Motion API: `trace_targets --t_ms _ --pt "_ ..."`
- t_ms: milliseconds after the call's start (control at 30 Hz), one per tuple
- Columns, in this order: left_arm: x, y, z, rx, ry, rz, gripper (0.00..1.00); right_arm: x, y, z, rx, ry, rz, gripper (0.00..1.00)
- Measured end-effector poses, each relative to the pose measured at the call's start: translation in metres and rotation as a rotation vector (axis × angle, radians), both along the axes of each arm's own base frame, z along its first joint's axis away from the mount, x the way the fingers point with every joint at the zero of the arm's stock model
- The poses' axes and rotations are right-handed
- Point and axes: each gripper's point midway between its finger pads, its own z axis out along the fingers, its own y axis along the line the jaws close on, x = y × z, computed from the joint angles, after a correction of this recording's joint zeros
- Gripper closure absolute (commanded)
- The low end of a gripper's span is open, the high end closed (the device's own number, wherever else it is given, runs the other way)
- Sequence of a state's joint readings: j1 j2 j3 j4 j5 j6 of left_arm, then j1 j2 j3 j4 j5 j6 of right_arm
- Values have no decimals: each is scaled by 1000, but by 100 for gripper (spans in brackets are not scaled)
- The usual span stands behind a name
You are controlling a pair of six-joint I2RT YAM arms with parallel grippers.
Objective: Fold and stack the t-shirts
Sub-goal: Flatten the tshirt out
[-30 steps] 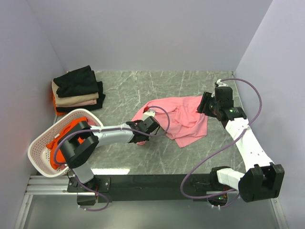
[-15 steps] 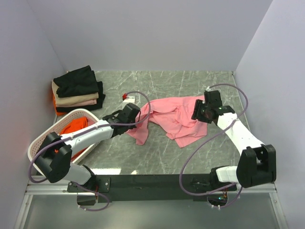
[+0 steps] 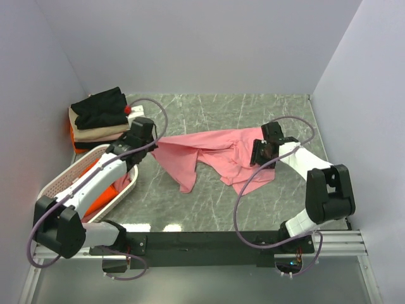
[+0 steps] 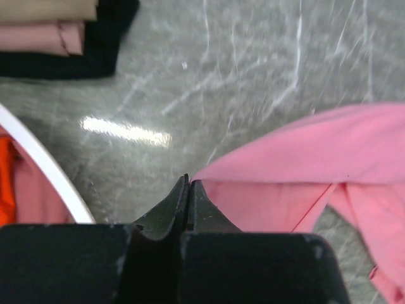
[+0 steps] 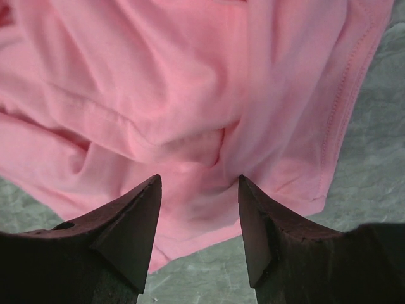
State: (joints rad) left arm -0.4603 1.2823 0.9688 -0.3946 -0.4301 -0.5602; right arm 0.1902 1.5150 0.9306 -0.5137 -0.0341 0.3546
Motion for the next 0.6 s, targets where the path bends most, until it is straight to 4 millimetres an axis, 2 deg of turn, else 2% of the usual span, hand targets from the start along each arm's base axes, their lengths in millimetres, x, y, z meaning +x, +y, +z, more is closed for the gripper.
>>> trace_targets --t_ms 133,233,333,467,600 --pt "5 16 28 -37 -63 43 100 -3 -5 -14 -30 46 -10 41" --pt "3 21 34 -45 -75 54 99 -5 -11 -18 -64 59 -22 41" --pt "1 24 32 -39 -61 58 100 -5 -16 -17 -92 61 -34 42" --pt "0 23 30 -40 -53 52 99 0 -15 -6 -99 30 -32 42" --pt "-1 21 30 -46 -51 44 100 10 6 23 -67 -56 19 42"
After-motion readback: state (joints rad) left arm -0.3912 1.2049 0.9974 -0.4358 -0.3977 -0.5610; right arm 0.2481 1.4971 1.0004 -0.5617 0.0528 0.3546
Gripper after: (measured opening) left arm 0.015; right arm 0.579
